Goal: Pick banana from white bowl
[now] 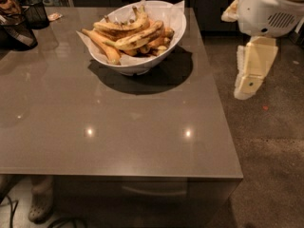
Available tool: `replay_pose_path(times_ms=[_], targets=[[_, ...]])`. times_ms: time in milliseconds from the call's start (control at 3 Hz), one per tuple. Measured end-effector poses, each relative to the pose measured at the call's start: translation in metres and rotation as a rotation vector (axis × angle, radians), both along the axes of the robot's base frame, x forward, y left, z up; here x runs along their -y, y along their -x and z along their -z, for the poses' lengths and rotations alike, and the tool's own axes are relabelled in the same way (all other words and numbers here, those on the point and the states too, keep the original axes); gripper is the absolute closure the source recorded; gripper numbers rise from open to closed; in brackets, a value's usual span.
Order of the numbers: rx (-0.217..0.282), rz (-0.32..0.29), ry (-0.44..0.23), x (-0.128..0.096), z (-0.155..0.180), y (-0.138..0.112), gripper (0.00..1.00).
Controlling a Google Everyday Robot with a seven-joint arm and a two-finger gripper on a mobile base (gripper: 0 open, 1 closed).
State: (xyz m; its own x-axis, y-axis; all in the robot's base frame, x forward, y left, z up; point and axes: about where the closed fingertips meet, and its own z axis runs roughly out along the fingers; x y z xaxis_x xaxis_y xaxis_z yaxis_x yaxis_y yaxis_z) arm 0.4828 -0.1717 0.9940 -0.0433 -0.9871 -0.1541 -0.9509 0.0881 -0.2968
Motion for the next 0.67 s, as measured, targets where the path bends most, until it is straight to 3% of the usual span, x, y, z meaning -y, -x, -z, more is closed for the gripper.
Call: replay_pose_path(times_ms=[333, 667], targets=[[0.009, -0.001, -0.003, -0.001, -0.002, -0.001, 0.00], [0.043, -0.017, -0.058, -0.011, -0.011, -0.017, 0.00]])
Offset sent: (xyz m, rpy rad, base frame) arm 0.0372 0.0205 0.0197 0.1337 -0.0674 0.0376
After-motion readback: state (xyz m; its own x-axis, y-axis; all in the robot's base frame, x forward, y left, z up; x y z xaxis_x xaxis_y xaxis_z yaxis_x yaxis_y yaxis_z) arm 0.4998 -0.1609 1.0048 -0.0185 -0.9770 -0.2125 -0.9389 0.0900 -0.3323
